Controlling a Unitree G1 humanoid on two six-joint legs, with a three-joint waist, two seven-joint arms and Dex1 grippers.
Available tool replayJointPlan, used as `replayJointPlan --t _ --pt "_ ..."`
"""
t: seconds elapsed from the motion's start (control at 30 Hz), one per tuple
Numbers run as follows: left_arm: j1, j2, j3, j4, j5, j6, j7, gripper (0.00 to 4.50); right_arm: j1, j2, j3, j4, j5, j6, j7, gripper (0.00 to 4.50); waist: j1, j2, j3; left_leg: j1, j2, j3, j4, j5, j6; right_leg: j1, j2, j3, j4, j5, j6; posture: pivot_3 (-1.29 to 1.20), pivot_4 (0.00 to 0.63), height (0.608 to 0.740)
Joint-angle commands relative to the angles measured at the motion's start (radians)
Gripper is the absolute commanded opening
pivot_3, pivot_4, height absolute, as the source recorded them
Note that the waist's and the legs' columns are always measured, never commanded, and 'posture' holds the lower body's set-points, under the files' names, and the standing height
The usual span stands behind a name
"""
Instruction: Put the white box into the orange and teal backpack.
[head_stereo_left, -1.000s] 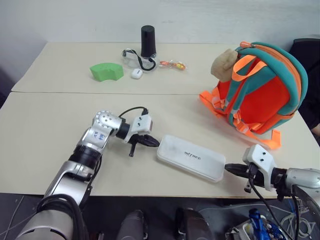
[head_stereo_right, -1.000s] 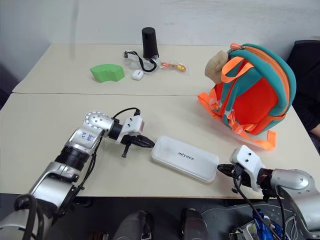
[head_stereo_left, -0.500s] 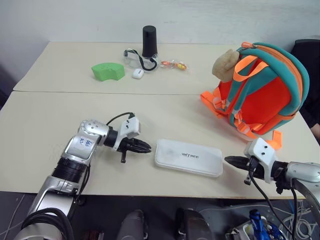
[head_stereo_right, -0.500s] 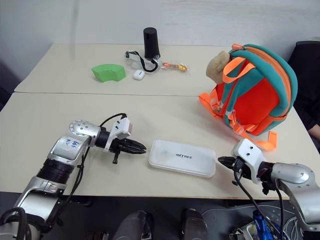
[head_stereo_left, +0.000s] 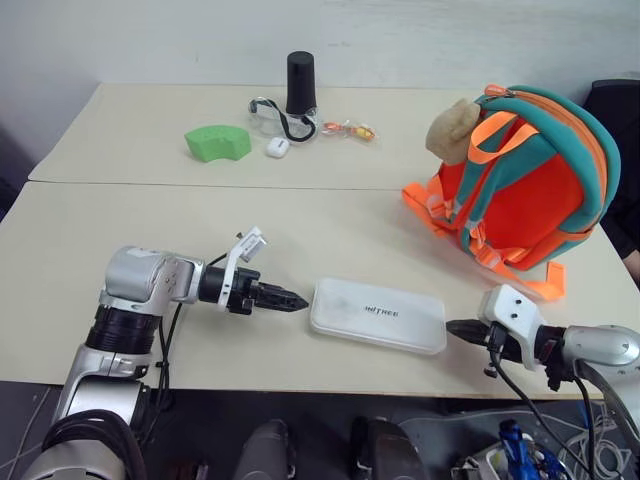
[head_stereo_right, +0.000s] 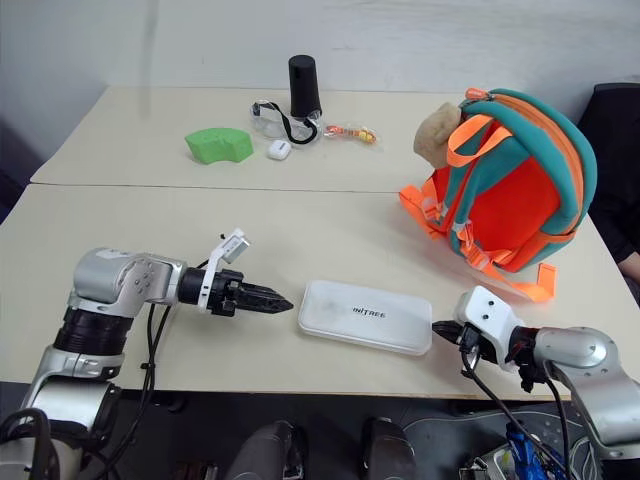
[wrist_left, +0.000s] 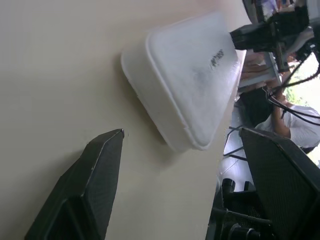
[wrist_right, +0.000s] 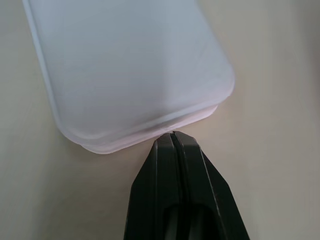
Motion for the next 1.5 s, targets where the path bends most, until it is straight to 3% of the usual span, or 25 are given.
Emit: replayJointPlan --t 0.03,0.3,0.5,0.83,0.93,1.07,1.2,1.33,1.5 --pt "-0.03 -0.025 -0.024 0.016 -0.025 0.029 0.036 3.89 -0.008 0.001 -0.003 -0.015 -0.006 -0.018 -0.003 0.0 0.0 0.0 0.0 0.0 0.0 0.0 0.0 0.0 0.0 0.0 0.0 0.0 0.0 0.0 0.0 0.0 0.15 0.74" --pt "-0.145 -0.208 -0.056 0.193 -0.016 -0.014 0.106 3.89 -0.015 0.01 0.025 -0.026 -0.02 -0.022 -0.006 0.0 0.006 0.0 0.0 0.001 -0.001 0.0 0.0 0.001 0.0 0.001 -0.001 0.0 -0.001 0.0 0.0 0.0 0.15 0.74" --pt "-0.204 -0.251 -0.071 0.25 -0.028 -0.03 0.103 3.89 -0.027 0.016 0.042 -0.022 -0.037 -0.028 -0.019 0.0 -0.002 0.0 0.0 0.0 -0.001 0.0 0.0 0.001 -0.001 0.0 0.0 -0.001 0.0 0.0 0.0 0.0 0.15 0.74" --pt "-0.237 -0.241 -0.099 0.29 -0.026 -0.094 0.056 1.5 -0.008 0.038 0.048 -0.033 -0.049 -0.035 -0.044 0.0 -0.001 -0.001 -0.001 0.001 0.0 0.0 0.0 0.001 -0.002 0.001 0.0 0.0 0.0 0.0 0.0 0.0 0.15 0.74" --pt "-0.22 -0.219 -0.06 0.265 -0.046 -0.127 0.042 1.33 0.008 0.054 0.017 -0.055 -0.037 -0.026 -0.062 0.0 -0.002 -0.001 -0.001 0.001 0.0 0.0 0.0 0.002 -0.002 0.001 -0.001 0.0 0.0 0.0 0.0 0.0 0.15 0.74" --pt "-0.152 -0.087 0.073 0.065 -0.156 -0.225 -0.095 1.32 0.003 0.137 -0.197 -0.132 0.144 0.096 -0.146 0.0 -0.018 -0.001 0.0 0.0 0.001 0.0 0.0 0.002 -0.003 -0.001 -0.002 0.001 0.0 0.0 -0.001 0.0 0.15 0.74" --pt "-0.066 0.046 0.166 -0.123 -0.229 -0.299 -0.167 1.32 -0.081 0.23 -0.316 -0.111 0.269 0.205 -0.277 0.83 -0.025 -0.001 0.0 0.0 0.004 -0.001 -0.001 0.002 -0.007 -0.001 -0.003 0.0 0.001 -0.002 -0.004 0.0 0.15 0.74" --pt "0.017 0.127 0.24 -0.252 -0.275 -0.355 -0.192 1.32 -0.203 0.323 -0.322 -0.069 0.332 0.262 -0.393 2.14 -0.024 0.0 0.0 0.001 0.002 -0.003 -0.001 0.002 -0.007 0.0 -0.004 0.0 0.001 -0.002 -0.005 0.0 0.15 0.74" --pt "0.053 0.16 0.306 -0.321 -0.353 -0.343 -0.167 1.32 -0.331 0.384 -0.289 0.023 0.319 0.263 -0.483 3.86 -0.024 0.0 0.0 0.0 0.002 -0.003 -0.002 0.002 -0.006 -0.001 -0.004 0.0 0.001 -0.002 -0.005 0.0 0.15 0.74"
